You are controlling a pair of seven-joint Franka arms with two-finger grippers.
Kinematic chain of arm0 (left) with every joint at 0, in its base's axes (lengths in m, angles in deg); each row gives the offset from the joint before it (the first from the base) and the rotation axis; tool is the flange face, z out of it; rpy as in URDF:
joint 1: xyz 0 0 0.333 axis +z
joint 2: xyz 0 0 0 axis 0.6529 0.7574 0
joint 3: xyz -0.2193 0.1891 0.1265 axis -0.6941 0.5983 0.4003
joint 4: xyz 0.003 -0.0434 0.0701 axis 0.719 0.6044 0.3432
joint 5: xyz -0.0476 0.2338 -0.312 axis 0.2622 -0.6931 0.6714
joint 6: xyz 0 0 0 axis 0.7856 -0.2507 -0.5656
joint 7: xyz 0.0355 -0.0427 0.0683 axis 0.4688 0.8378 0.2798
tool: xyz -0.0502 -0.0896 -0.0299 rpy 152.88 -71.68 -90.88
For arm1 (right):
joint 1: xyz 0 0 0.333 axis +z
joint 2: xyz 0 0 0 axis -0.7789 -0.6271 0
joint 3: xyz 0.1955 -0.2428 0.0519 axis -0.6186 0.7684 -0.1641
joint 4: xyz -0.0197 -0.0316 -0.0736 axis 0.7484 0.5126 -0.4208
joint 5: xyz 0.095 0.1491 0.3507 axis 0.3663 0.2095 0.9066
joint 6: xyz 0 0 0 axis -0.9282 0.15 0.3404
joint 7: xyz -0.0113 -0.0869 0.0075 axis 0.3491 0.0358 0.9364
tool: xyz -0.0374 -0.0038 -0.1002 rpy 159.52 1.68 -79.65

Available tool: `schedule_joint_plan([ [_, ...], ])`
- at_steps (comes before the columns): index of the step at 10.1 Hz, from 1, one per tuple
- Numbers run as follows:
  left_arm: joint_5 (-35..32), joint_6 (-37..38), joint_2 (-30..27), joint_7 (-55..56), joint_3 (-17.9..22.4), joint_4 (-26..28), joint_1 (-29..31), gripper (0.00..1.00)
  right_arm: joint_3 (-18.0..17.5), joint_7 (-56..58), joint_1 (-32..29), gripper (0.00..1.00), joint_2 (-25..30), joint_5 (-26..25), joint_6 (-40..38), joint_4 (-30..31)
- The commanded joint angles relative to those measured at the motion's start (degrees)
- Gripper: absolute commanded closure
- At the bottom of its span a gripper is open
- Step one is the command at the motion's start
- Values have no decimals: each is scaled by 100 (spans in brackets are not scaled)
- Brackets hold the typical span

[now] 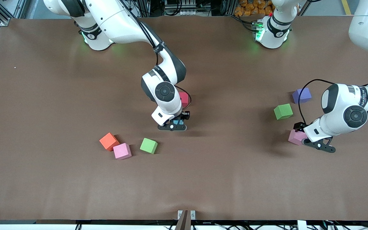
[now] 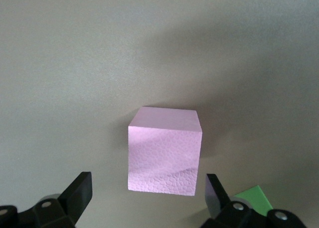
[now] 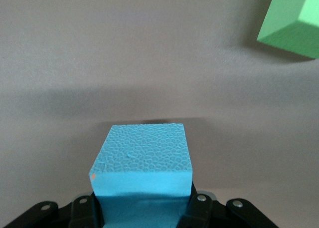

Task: Arrange blocks into number 1
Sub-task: 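Place the cyan cube beside the red cube while the left gripper grasps pink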

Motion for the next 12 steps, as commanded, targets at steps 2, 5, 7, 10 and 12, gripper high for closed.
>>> schedule_joint_plan([
  [2, -61, -128, 253, -109, -51, -107, 21, 0, 6, -186, 206, 43, -42, 192, -33, 85],
  [5, -52, -252, 376, -3, -51, -107, -14, 0, -161, -204, 216, 43, 36, 184, -33, 287],
  [7, -79, -400, 490, -3, -51, -116, -14, 0, -222, -204, 216, 43, 115, 175, -24, 437],
  [10, -96, -410, 649, -3, -51, -186, -5, 20, -249, -195, 216, 43, 195, 166, -24, 595],
  [12, -105, -402, 632, -107, -51, -177, 47, 100, -258, -195, 216, 42, 256, 166, -24, 666],
])
